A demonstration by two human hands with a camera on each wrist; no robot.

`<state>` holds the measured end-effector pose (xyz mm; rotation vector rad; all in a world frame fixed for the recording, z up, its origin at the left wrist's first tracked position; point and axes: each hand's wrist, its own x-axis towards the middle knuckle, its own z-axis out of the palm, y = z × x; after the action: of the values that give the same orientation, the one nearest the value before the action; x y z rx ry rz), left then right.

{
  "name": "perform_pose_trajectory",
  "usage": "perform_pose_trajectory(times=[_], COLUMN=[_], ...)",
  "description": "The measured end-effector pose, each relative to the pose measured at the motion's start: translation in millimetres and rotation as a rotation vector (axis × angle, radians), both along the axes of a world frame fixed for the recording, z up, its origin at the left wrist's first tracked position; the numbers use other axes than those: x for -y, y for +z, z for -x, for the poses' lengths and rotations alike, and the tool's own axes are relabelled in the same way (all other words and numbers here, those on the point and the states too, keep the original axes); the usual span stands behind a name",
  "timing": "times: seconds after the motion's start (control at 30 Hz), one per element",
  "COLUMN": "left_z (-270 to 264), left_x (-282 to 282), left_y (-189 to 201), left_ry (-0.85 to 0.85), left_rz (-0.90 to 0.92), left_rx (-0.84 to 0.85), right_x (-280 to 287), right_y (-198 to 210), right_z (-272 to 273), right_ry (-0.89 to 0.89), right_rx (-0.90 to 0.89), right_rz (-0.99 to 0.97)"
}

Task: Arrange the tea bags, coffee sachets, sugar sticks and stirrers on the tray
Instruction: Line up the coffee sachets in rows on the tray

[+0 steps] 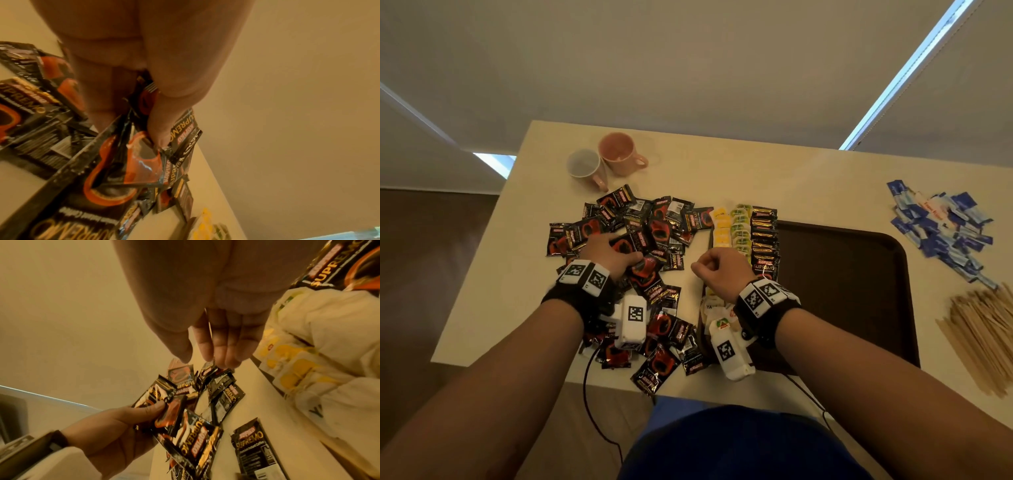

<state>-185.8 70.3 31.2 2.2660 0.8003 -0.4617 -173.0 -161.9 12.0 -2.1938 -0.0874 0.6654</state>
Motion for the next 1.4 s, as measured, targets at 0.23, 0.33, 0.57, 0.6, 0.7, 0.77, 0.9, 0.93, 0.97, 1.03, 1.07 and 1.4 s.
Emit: perform_pose_trajectory(times=[0.23,0.33,0.57,0.6,0.7,0.77,0.9,0.93,0.97,1.03,1.07,1.4], left_z=[-9.2,-10.8,-2.5,-1.6,2.4,5.3,9.3,8.8,8.5,7.9,7.4,0.1], left_x=[11.5,25.8,54.9,56.4,61.9,68.6,87.6,92.7,97.4,106.7,109.9,129.5], left_y=[24.3,31.9,37.1,35.8,35.3,33.6,33.1,33.5,34.7,39.6,39.5,40.2], left_ry=[0.046,0.129,0.097,0.052,-0.033,-0.014,0.151,0.172,0.191,0.227,0.247,0.279], left_rz=[0.158,0.351,0.562,0.553,0.522,0.549,0.716,0.730,0.743,0.783,0.805,0.907], left_rx=[0.205,0.237,0.289,0.285,0.297,0.313,0.358,0.378,0.392,0.398,0.396,0.361], right_x=[-20.3,-24.7,-10.8,-8.8,-3.3,1.0,6.2,6.6,7.1,9.6,12.6,58.7], right_y=[13.1,22.8,44.0,42.6,43.7,46.8,53.7,54.8,57.6,60.1,62.0,67.8], right_z=[-7.6,-4.8,-11.0,-11.0,-7.7,-6.6,-4.6,-4.4,-4.1,-5.2,-6.2,-15.3], right_ry=[-0.011,-0.197,-0.341,-0.316,-0.284,-0.257,-0.162,-0.149,-0.137,-0.117,-0.103,-0.137], right_rx=[-0.161,-0.508,-0.355,-0.273,-0.123,-0.089,-0.046,-0.060,-0.073,-0.089,-0.097,0.189], right_rz=[-0.119,-0.443,-0.604,-0.567,-0.511,-0.490,-0.438,-0.435,-0.433,-0.426,-0.421,-0.236])
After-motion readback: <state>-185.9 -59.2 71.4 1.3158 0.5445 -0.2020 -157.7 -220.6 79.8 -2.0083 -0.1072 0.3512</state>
